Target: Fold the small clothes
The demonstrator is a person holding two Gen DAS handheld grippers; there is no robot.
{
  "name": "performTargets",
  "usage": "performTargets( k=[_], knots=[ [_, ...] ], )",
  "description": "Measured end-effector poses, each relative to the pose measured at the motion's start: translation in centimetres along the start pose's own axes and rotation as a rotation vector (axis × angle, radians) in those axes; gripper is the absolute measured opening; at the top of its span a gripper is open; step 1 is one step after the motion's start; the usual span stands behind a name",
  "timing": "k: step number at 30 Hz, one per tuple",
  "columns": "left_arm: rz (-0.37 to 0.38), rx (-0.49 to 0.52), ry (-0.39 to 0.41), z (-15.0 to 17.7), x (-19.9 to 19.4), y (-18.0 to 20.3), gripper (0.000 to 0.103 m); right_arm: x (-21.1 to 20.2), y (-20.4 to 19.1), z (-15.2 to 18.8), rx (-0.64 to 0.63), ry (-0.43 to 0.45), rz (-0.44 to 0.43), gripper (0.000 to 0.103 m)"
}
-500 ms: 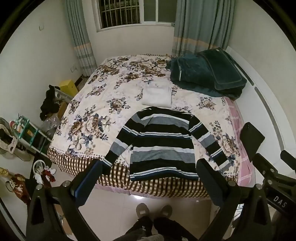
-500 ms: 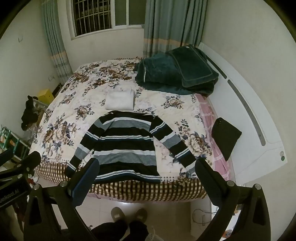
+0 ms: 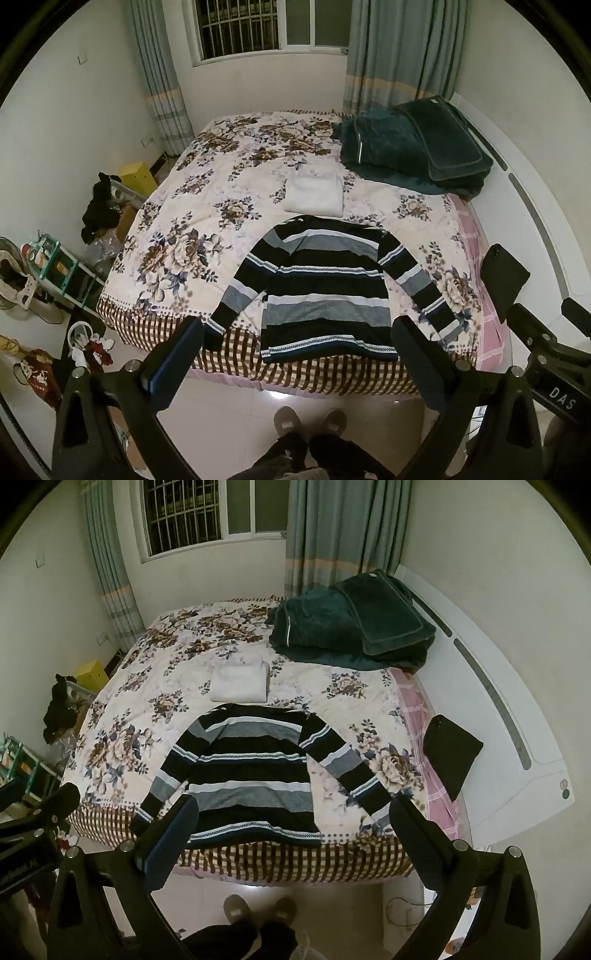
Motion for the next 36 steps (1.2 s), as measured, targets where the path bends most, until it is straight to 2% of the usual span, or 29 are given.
performTargets(
  k=[36],
  knots=[
    [0.005, -0.003, 0.010, -0.46, -0.34, -0.17, 0.103, -0.35, -0.03, -0.12, 0.001, 0.006, -0.001, 0.103]
  ],
)
Point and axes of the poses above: each gripper's, at about its wrist camera, not at the fingertips, and x roughly the way its jaws point, y to its right, z to its underside, the point moved 3 cm from there along x, roughly the way its jaws point, and after that the axes turned 9 degrees about -y, right-handed, at the moved point
